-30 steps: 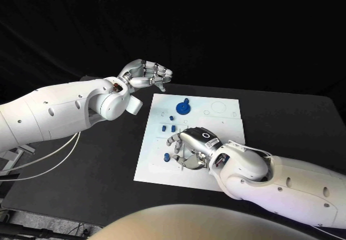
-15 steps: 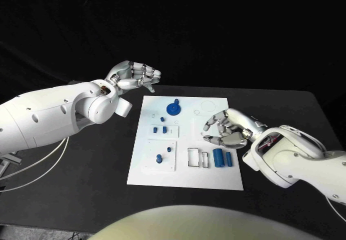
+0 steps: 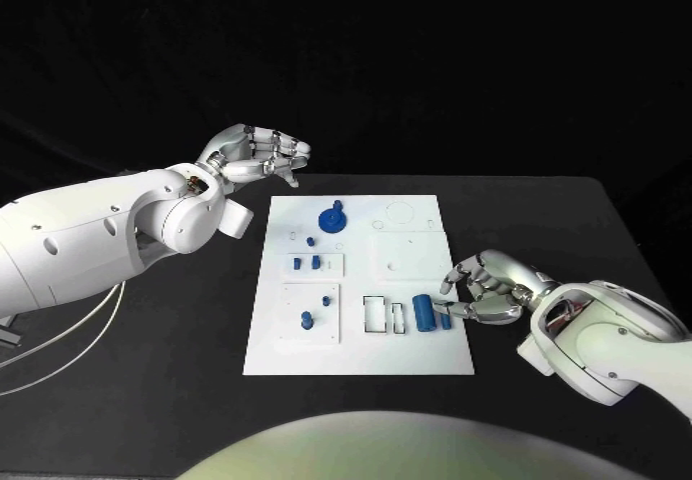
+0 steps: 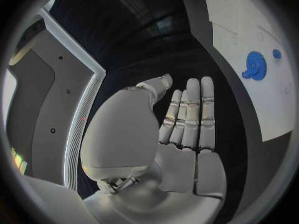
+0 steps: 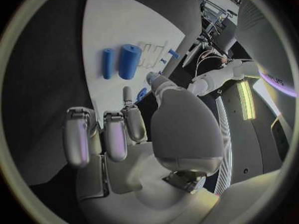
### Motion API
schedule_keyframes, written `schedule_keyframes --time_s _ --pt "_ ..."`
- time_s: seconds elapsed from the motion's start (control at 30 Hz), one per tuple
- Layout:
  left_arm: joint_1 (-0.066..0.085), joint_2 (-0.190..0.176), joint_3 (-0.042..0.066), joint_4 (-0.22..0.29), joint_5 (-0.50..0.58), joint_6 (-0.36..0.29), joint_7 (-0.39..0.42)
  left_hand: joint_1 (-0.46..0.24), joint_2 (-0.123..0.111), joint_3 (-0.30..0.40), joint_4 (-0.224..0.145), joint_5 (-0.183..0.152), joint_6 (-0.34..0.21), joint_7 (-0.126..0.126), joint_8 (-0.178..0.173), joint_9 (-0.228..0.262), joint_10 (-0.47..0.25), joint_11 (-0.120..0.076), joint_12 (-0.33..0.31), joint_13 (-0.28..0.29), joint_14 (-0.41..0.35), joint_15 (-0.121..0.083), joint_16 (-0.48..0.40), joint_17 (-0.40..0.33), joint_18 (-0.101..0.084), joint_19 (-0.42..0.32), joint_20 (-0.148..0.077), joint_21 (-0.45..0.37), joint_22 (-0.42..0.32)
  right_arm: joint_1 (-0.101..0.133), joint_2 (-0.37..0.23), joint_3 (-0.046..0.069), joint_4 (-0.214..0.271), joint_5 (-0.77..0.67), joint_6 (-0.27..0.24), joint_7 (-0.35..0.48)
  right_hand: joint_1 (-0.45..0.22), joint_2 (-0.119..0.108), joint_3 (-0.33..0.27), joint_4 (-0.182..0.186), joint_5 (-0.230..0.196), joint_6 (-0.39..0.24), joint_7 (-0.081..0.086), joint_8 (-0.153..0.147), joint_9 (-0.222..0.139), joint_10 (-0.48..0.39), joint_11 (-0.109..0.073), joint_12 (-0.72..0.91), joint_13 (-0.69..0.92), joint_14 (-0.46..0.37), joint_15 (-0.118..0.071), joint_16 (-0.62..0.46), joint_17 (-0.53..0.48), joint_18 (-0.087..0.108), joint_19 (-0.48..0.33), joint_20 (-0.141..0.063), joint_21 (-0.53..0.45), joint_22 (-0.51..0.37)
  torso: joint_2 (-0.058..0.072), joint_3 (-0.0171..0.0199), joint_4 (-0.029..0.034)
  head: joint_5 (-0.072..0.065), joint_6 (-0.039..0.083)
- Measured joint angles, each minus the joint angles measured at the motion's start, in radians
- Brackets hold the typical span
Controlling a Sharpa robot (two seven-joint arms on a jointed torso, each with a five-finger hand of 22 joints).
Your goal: Assemble the parts on the task board
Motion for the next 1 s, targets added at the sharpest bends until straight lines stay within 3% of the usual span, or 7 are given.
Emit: schedule_keyframes --time_s 0.17,0.3,1.0 --pt "0.000 -0.001 0.000 0.001 0.000 0.001 0.000 0.000 0.000 0.000 0.000 0.000 0.000 0.000 0.000 0.000 -0.002 0.002 0.000 0.000 0.000 0.000 0.000 0.000 0.000 0.000 0.000 0.000 0.000 -0.016 0.014 0.000 0.000 -0.046 -0.011 -0.040 0.020 0.020 -0.050 0.041 0.000 -0.009 0.005 -0.014 -0.018 -0.010 0.003 -0.016 -0.014 0.000 0.000 0.000 0.000 0.000 0.000 0.000 -0.001 0.000 0.000 -0.0012 0.0006 -0.003 0.000" --pt "0.000 -0.003 0.000 0.002 0.000 0.002 0.000 0.000 0.000 0.000 0.000 0.000 0.000 0.000 0.000 0.000 -0.002 0.002 0.000 0.000 0.000 0.000 0.000 0.000 0.000 0.000 0.000 0.000 0.000 -0.023 0.026 0.000 -0.003 -0.074 -0.020 -0.061 0.028 0.027 -0.069 0.052 0.000 -0.013 0.005 -0.018 -0.027 -0.010 0.003 -0.017 -0.013 0.000 0.000 0.000 0.000 0.000 0.000 0.000 -0.001 0.000 0.001 -0.0016 0.0012 -0.002 0.000" --pt "-0.001 -0.007 -0.001 0.004 0.000 0.004 0.001 0.000 0.000 0.000 0.000 0.000 0.000 0.000 0.000 0.000 -0.001 0.001 0.000 0.000 -0.004 0.003 0.000 0.000 0.000 0.000 0.000 0.000 0.000 -0.050 0.093 0.000 -0.039 -0.147 -0.020 -0.114 0.044 0.035 -0.103 0.061 0.000 0.010 -0.002 -0.013 -0.040 -0.010 0.003 -0.017 -0.010 0.000 0.000 0.000 0.000 0.000 0.000 0.000 -0.001 0.000 0.002 0.0000 -0.0002 0.006 0.000"
